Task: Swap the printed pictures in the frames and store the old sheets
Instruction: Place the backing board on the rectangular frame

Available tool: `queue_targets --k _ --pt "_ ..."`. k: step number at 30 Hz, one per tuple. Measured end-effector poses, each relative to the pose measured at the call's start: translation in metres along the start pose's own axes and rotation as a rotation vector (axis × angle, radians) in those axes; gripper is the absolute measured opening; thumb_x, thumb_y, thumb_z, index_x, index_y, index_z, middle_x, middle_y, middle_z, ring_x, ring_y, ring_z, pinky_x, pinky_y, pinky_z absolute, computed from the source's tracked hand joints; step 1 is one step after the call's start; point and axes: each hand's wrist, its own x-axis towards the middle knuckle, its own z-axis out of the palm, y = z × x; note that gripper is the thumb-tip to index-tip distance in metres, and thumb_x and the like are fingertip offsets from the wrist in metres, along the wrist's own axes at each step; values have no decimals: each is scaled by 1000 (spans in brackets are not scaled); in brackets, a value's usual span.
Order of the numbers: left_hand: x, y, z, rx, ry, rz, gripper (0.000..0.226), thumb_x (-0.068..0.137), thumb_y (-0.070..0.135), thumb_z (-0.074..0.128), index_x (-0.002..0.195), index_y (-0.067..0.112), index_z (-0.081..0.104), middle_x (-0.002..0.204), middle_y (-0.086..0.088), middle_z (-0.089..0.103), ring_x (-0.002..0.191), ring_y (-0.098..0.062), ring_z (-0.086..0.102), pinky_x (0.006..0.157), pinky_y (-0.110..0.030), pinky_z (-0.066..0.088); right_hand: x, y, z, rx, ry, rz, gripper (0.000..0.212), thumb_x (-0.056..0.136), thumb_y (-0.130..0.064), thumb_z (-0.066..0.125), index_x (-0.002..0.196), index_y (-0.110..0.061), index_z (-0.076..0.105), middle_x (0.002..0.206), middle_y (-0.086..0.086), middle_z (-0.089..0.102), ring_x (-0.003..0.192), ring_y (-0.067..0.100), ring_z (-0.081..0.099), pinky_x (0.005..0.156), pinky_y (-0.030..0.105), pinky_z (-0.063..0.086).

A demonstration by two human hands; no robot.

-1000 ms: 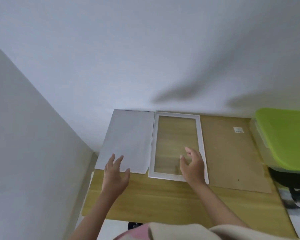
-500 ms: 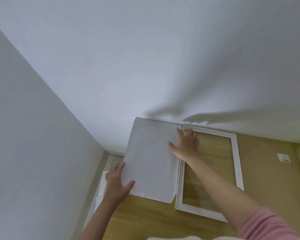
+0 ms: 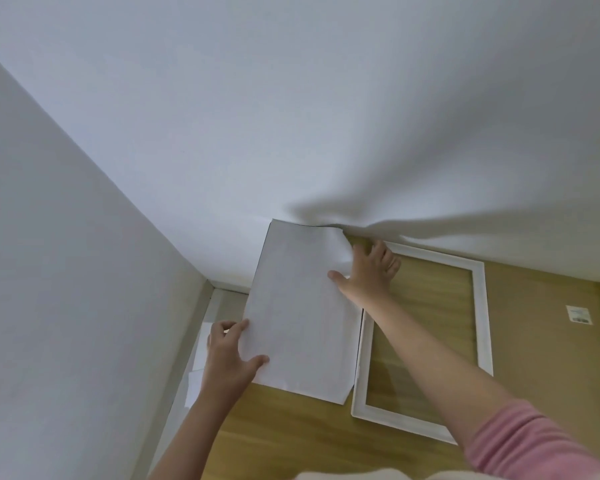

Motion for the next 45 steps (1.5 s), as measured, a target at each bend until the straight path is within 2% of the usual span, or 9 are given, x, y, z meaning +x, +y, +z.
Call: queue_targets --k 5,7,9,13,17,21,33,40,45 --pt "0 3 -3 -8 2 21 68 63 15 84 125 9 54 104 2 45 100 -18 49 88 -26 41 -13 -9 -9 397 83 -111 49 85 -18 56 132 -22 41 112 0 63 93 25 58 91 34 31" --pt "1 3 -5 -26 20 22 57 68 11 80 121 8 57 102 1 48 95 -17 52 82 -23 41 -20 -12 -15 562 74 -134 54 88 -12 53 138 -22 37 97 0 68 77 18 61 79 25 44" --pt "2 4 -8 -54 54 12 44 75 7 73 118 9 60 100 2 50 90 -14 54 74 -18 40 -25 -14 -22 682 68 -118 55 89 -9 55 140 -23 37 80 -9 63 70 6 57 64 11 44" --pt "6 7 -17 -128 117 13 34 79 -1 66 112 9 64 93 8 50 81 -8 54 70 -18 43 -27 -22 -36 791 114 -90 55 88 -12 59 138 -24 39 105 -9 56 89 18 58 77 22 46" --pt "7 14 -31 -169 129 39 30 79 -2 66 106 10 66 92 6 54 76 -3 54 71 -17 43 -29 -25 -53 827 153 -80 56 87 -12 62 138 -16 41 124 -1 54 104 19 52 73 7 33" --pt "2 21 -42 -242 134 45 29 77 2 69 103 16 68 88 10 61 76 -5 57 67 -14 42 -33 -20 -65 871 215 -60 56 84 -15 67 135 -15 44 136 -2 50 120 14 46 88 15 32" --pt "-47 82 19 -212 -120 196 32 73 17 75 102 25 66 97 14 64 74 -3 61 64 -13 46 -63 109 -89 766 436 89 41 72 -18 78 108 -9 61 113 6 61 103 20 54 83 25 39" --pt "-64 110 77 -97 -147 224 34 74 18 76 106 19 66 98 10 59 75 -2 61 63 -10 46 -49 188 -87 580 123 153 58 71 -19 77 124 -9 56 124 11 56 114 25 54 96 33 43" --pt "-67 119 105 37 -117 202 36 77 18 72 112 16 63 100 9 55 75 0 58 64 -8 42 -41 208 -79 460 -36 79 66 75 -16 73 135 -8 46 132 10 46 122 24 46 93 25 36"
